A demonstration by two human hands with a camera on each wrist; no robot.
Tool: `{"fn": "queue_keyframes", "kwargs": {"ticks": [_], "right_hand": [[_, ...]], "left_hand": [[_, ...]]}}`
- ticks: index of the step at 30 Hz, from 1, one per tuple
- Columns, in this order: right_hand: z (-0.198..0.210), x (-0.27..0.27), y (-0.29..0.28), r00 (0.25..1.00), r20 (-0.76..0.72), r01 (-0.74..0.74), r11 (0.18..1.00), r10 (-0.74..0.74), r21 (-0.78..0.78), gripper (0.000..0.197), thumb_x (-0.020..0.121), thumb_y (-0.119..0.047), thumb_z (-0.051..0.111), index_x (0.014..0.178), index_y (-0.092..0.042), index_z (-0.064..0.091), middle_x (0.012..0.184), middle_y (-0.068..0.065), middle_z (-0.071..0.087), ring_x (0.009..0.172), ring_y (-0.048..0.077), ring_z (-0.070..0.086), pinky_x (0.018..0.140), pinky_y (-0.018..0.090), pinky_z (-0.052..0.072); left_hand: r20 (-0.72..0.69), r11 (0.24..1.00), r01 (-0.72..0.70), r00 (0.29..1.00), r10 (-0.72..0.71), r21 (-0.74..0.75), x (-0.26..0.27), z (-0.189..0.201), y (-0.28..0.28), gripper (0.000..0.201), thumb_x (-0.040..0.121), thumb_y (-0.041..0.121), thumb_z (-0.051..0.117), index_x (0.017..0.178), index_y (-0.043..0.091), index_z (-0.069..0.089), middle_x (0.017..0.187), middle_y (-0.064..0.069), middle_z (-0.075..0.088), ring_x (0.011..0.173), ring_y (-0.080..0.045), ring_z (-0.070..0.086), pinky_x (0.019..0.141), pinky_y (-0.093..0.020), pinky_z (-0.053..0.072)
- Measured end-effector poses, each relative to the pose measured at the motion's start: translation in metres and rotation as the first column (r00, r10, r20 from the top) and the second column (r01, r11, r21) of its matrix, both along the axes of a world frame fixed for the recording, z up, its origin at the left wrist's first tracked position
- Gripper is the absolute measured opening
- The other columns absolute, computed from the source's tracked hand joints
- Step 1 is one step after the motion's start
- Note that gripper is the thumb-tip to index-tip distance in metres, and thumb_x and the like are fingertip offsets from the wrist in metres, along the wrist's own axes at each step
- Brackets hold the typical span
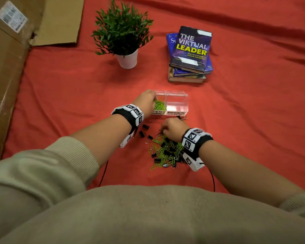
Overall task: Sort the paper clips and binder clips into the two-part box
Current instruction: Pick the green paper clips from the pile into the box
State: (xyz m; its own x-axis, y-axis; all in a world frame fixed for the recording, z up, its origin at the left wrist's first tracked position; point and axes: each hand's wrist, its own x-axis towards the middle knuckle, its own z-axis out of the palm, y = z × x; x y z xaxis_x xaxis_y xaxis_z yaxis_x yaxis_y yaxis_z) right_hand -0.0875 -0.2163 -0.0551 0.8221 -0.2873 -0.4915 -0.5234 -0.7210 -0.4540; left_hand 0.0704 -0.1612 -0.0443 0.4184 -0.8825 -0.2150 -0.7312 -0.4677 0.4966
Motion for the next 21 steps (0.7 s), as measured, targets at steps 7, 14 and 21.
{"fn": "queue_keyframes", "kwargs": {"ticks": [7,14,21], "right_hand": [[-0.020,-0.013,-0.006,0.988,0.058,0.149,0.981,-0.143,-0.125,0.025,0.087,-0.010,0.049,0.106,-0.008,0.066,0.114,0.007,0.054,0.101,0.024,0.055,0.088,0.039,0.052],[-0.031,-0.030,0.007,0.999,0.003,0.037,0.994,-0.036,-0.107,0.016,0.084,-0.017,0.059,0.099,-0.014,0.065,0.106,0.006,0.058,0.106,0.023,0.052,0.090,0.038,0.049],[-0.028,-0.044,0.000,0.995,0.045,0.096,0.990,-0.092,-0.104,0.027,0.077,-0.008,0.061,0.103,-0.015,0.061,0.108,0.004,0.056,0.110,0.022,0.045,0.092,0.031,0.039]], "left_hand": [[0.129,0.993,0.113,0.986,-0.108,-0.034,-0.033,-0.008,0.032,0.019,0.089,0.017,0.055,0.107,0.014,0.058,0.112,-0.003,0.053,0.112,-0.020,0.045,0.094,-0.031,0.040],[0.061,0.940,0.249,0.961,-0.269,0.232,-0.072,-0.041,0.070,0.032,0.084,0.029,0.062,0.109,0.010,0.054,0.113,-0.007,0.052,0.113,-0.025,0.045,0.097,-0.037,0.043],[0.164,0.935,0.266,0.937,-0.308,0.235,-0.079,-0.048,0.073,0.024,0.089,0.016,0.058,0.110,0.003,0.057,0.113,-0.010,0.052,0.114,-0.028,0.045,0.094,-0.040,0.044]]}}
